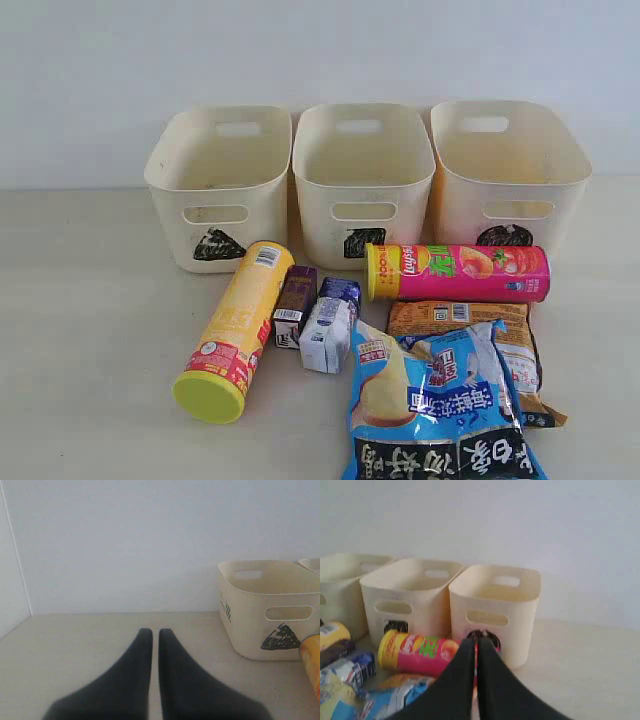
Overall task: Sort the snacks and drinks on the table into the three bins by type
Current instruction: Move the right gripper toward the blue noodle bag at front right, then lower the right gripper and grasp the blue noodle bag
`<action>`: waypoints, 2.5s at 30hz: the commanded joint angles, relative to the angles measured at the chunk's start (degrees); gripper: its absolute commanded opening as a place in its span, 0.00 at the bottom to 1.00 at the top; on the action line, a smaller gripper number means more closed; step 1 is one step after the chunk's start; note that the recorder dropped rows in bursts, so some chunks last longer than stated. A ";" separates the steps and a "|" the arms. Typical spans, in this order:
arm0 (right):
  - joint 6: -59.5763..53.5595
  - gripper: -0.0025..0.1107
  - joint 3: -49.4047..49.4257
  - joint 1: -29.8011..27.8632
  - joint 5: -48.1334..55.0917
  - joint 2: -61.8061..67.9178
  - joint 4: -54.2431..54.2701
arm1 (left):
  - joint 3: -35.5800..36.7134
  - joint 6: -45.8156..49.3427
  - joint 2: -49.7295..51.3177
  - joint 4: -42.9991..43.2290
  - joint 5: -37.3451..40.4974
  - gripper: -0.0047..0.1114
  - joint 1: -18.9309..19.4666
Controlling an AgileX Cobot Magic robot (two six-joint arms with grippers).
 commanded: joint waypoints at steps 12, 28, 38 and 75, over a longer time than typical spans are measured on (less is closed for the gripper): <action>20.47 0.02 -0.67 0.10 -41.79 -0.28 -0.19 | 0.22 0.01 -0.23 0.23 -0.41 0.07 -0.30; 17.01 0.02 -28.71 0.10 -40.51 39.43 -0.91 | 0.22 0.01 -0.23 0.23 -0.41 0.07 -0.30; 10.85 0.02 -43.64 0.10 2.66 56.83 -4.99 | 0.22 0.01 -0.23 0.23 -0.41 0.07 -0.30; -22.67 0.79 -31.52 0.10 29.29 68.21 36.66 | 0.22 0.01 -0.23 0.23 -0.41 0.07 -0.30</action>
